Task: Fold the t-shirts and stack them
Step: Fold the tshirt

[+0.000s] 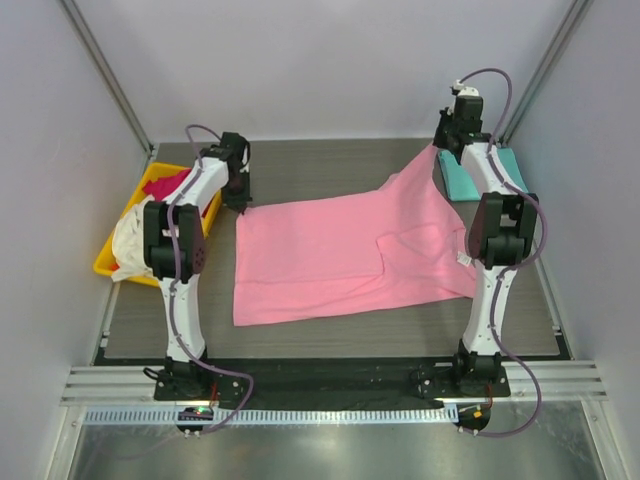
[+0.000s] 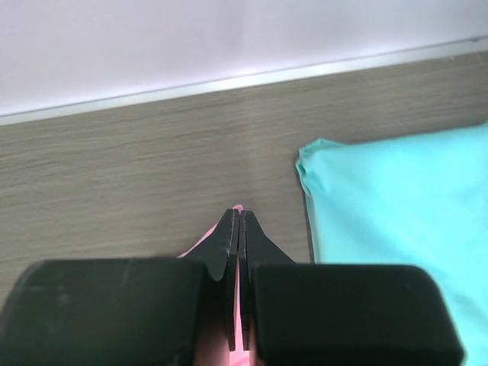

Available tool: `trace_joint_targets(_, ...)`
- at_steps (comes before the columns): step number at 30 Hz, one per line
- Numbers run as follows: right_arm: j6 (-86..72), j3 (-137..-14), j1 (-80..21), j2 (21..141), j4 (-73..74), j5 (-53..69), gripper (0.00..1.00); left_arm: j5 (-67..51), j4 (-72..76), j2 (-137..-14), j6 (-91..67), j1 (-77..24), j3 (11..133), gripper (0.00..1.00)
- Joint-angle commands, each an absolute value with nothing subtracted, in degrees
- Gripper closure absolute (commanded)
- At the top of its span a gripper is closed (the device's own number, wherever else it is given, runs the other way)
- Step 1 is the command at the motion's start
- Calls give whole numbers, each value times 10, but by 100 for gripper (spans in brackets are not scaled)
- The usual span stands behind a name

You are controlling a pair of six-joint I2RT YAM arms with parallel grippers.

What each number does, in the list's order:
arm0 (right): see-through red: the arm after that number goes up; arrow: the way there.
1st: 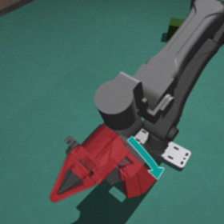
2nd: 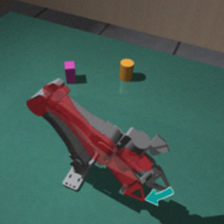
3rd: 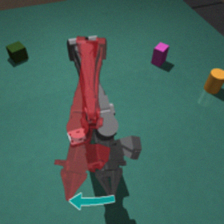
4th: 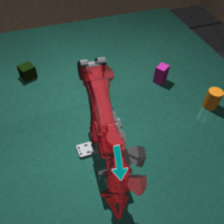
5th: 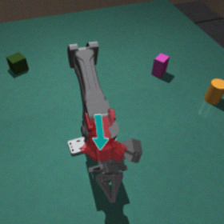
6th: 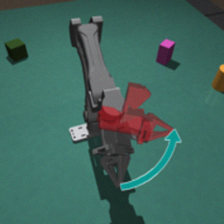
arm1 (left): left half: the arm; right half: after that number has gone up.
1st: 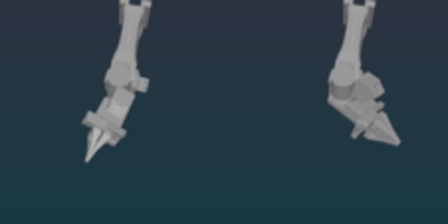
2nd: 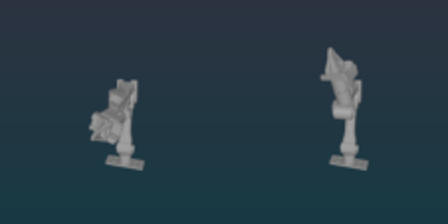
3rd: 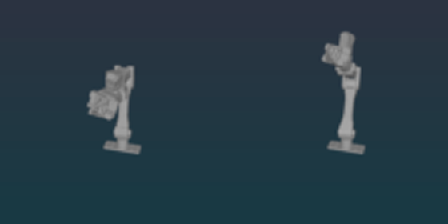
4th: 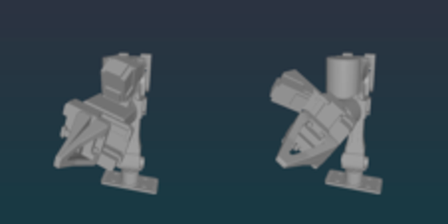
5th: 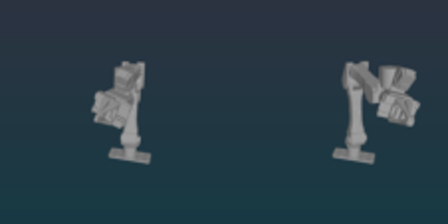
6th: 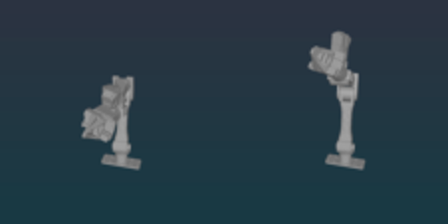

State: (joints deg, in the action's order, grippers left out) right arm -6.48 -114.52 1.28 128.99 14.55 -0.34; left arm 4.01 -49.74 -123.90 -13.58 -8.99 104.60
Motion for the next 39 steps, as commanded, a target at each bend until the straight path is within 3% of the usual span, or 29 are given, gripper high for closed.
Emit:
trace_joint_targets(1,-73,-1094,15,1224,112,-18,99,46,-473,-1183,-147,-90,1020,100)
trace_joint_targets(13,-121,-842,21,1014,84,-71,99,14,-432,-1095,-173,-91,908,100)
trace_joint_targets(23,-189,-717,34,885,150,-168,99,-24,-417,-1018,-190,-91,822,100)
trace_joint_targets(39,-282,-528,53,694,186,-152,99,-43,-367,-940,-219,-90,696,100)
